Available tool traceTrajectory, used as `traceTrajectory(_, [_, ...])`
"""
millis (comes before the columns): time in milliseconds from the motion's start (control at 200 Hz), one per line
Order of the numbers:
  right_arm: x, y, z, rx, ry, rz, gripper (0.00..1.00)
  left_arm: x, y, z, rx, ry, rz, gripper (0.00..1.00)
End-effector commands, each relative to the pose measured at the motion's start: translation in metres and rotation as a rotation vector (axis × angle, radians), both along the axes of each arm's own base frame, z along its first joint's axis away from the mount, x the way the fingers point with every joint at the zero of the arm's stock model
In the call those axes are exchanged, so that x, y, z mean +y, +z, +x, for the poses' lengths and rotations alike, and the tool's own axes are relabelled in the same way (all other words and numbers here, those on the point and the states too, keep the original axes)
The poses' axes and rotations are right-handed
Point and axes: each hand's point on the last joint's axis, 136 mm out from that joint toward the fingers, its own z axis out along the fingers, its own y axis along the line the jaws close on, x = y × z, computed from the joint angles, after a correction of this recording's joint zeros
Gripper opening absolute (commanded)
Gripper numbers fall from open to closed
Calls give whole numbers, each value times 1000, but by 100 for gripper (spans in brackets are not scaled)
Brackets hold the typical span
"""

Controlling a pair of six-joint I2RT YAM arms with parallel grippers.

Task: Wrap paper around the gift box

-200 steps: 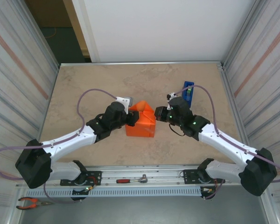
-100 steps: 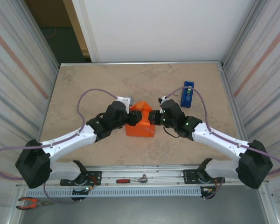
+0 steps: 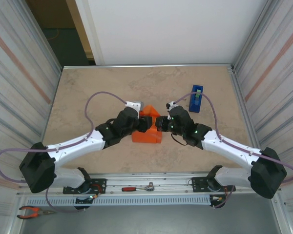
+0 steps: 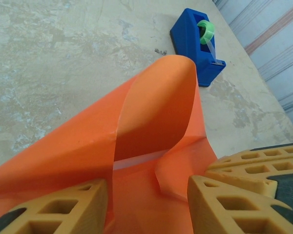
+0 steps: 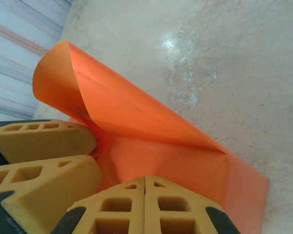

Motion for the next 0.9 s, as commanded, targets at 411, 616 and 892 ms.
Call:
traceTrajectory(411, [-19,31,6,8,8,42,0,31,-83,-21,-19,42,380,46])
traceTrajectory(616, [-37,49,35,22,-30,92,0,31,-98,-21,-19,40,448,45])
traceTrajectory(892, [-25,41,72,89,-7,92,0,34,-107,-24,-25,45,502,44])
